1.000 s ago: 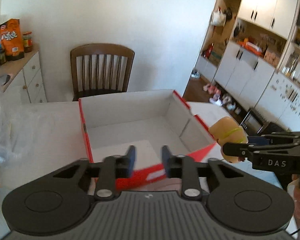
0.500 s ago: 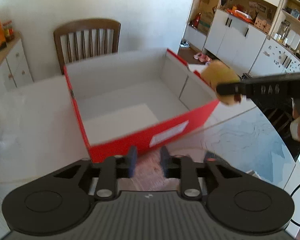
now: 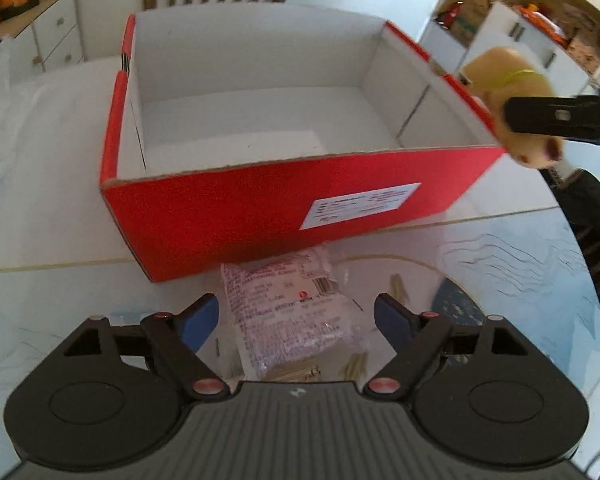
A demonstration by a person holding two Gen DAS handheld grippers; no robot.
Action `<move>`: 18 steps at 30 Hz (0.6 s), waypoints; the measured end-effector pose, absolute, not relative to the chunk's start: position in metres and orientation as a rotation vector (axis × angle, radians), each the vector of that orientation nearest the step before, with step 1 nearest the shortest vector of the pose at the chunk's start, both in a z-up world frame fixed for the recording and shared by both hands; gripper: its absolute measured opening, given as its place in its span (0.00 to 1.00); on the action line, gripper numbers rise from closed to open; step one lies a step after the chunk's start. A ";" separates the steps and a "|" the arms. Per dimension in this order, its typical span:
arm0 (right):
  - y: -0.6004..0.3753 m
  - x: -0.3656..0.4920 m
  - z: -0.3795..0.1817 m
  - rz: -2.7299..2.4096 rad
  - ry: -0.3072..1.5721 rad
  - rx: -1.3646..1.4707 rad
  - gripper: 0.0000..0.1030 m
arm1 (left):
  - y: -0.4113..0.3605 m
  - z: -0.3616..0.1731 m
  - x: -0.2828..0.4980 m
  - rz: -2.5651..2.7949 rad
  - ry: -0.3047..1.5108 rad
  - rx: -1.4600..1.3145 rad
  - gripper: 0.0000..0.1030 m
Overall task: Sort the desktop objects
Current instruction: 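Carry the snack bag and the yellow toy over the red box with both grippers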
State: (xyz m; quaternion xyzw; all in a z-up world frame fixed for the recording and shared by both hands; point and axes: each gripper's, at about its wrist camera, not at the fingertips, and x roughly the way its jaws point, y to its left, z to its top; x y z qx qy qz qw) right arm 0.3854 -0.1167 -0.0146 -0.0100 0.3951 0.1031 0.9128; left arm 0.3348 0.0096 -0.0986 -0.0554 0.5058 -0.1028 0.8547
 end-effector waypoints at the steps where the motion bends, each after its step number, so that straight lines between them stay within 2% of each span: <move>1: -0.117 0.386 -0.015 0.212 0.814 -0.020 0.38 | 0.008 -0.102 0.338 -0.201 1.070 -0.113 0.82; 9: -0.119 0.388 -0.017 0.209 0.813 -0.021 0.38 | 0.003 -0.117 0.342 -0.153 1.085 -0.097 0.82; 11: -0.119 0.389 -0.018 0.209 0.815 -0.021 0.38 | 0.003 -0.117 0.341 -0.173 1.079 -0.099 0.71; 16: -0.120 0.390 -0.018 0.210 0.814 -0.024 0.38 | 0.009 -0.112 0.339 -0.213 1.059 -0.140 0.59; 18: -0.120 0.391 -0.018 0.212 0.813 -0.026 0.38 | 0.012 -0.107 0.336 -0.220 1.049 -0.153 0.57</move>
